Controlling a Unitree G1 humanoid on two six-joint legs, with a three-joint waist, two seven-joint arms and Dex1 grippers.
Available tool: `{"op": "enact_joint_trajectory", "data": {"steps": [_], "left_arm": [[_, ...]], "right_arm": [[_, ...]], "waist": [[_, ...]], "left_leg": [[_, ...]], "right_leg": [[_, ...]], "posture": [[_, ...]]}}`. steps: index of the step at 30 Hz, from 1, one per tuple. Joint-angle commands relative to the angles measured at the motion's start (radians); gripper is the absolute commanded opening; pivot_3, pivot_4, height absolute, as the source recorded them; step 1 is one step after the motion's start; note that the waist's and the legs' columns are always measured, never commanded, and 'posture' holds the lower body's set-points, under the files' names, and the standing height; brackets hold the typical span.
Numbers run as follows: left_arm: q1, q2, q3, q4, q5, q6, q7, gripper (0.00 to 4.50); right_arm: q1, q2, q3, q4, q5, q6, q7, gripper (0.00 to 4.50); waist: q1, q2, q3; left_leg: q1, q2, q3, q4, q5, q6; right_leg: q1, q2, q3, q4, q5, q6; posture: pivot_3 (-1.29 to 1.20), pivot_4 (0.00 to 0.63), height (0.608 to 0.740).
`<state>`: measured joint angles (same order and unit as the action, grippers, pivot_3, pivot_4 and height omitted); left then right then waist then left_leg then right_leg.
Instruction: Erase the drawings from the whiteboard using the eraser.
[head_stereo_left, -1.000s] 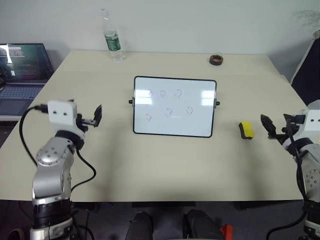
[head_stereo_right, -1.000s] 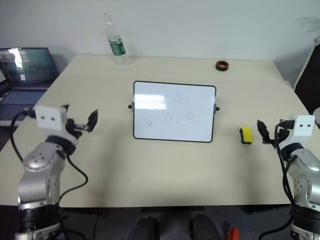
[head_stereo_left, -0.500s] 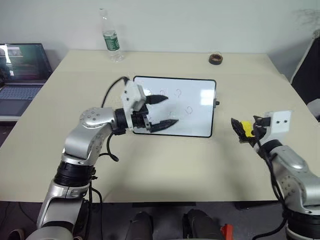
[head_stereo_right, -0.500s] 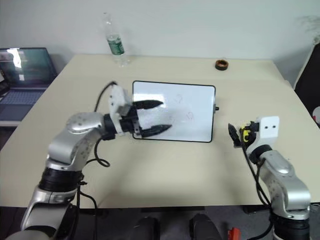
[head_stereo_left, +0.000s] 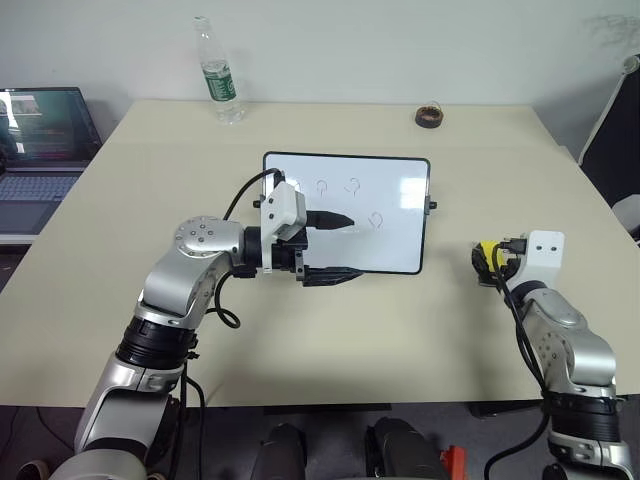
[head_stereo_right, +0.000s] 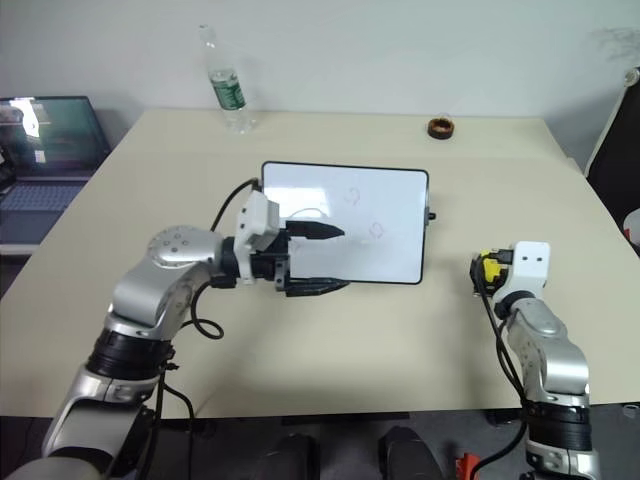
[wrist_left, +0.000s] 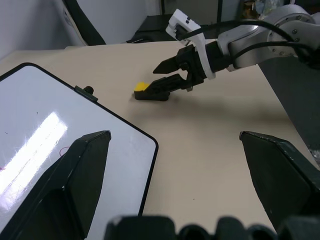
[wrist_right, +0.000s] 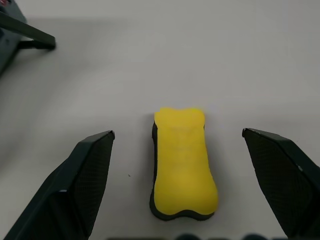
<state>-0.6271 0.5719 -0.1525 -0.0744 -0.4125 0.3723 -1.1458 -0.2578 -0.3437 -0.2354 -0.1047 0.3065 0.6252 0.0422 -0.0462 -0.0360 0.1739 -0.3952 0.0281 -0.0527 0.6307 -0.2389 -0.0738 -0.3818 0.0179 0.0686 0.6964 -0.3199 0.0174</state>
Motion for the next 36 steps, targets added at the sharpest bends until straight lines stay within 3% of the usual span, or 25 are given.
{"op": "enact_joint_trajectory", "data": {"steps": [1, 2, 5, 13, 22, 28, 36], "left_arm": [[0.012, 0.024, 0.024, -0.052, 0.000, 0.002, 0.006, 4.50], [0.022, 0.031, 0.028, -0.050, 0.003, -0.004, 0.006, 4.50], [0.048, 0.047, 0.037, -0.041, 0.008, -0.021, 0.007, 4.50], [0.100, 0.057, 0.057, -0.034, 0.010, -0.047, 0.010, 4.50], [0.157, 0.062, 0.099, -0.058, 0.010, -0.018, 0.088, 4.50], [0.224, 0.069, 0.189, -0.134, 0.048, 0.099, 0.310, 4.50], [0.263, 0.085, 0.224, -0.206, 0.017, 0.157, 0.356, 4.50]], "right_arm": [[-0.032, -0.002, -0.034, 0.042, -0.014, -0.040, -0.002, 4.49], [-0.043, 0.002, -0.041, 0.063, -0.012, -0.050, 0.000, 4.49], [-0.068, 0.005, -0.046, 0.111, -0.020, -0.063, -0.003, 3.87], [-0.076, 0.016, -0.033, 0.122, -0.029, -0.061, -0.008, 1.12], [-0.030, -0.024, -0.006, -0.015, -0.026, -0.031, 0.048, 1.08], [0.119, -0.062, 0.085, -0.350, 0.077, 0.055, 0.200, 1.08], [0.123, -0.105, 0.158, -0.506, 0.094, 0.091, 0.276, 1.08]], "waist": [[0.000, 0.000, 0.000], [0.000, 0.000, 0.000], [-0.003, 0.001, 0.000], [-0.003, 0.001, 0.001], [-0.003, 0.002, 0.001], [-0.005, 0.003, 0.002], [-0.001, 0.003, 0.002]], "left_leg": [[0.000, 0.000, 0.000, 0.000, 0.000, 0.000], [0.000, 0.000, 0.000, 0.000, 0.000, 0.000], [0.000, 0.000, 0.001, 0.000, 0.000, 0.000], [0.000, 0.000, 0.000, 0.000, 0.000, 0.000], [-0.001, 0.001, 0.000, 0.000, 0.000, 0.000], [-0.003, 0.002, -0.001, 0.000, 0.000, 0.000], [-0.003, 0.001, -0.001, 0.001, 0.000, 0.000]], "right_leg": [[0.000, 0.000, 0.000, 0.000, 0.000, 0.000], [0.000, 0.000, 0.000, 0.000, 0.000, 0.000], [0.000, 0.000, 0.001, 0.000, 0.000, 0.000], [-0.001, 0.000, 0.000, 0.000, 0.000, 0.000], [-0.002, -0.001, 0.000, 0.001, 0.000, 0.000], [-0.004, -0.002, 0.000, 0.000, 0.000, 0.000], [-0.003, -0.002, -0.001, 0.001, 0.000, 0.000]], "posture": [[0.00, 0.150, 0.740], [0.00, 0.150, 0.740], [0.00, 0.150, 0.740], [0.00, 0.150, 0.740], [0.00, 0.150, 0.740], [0.00, 0.150, 0.740], [0.00, 0.150, 0.740]]}}
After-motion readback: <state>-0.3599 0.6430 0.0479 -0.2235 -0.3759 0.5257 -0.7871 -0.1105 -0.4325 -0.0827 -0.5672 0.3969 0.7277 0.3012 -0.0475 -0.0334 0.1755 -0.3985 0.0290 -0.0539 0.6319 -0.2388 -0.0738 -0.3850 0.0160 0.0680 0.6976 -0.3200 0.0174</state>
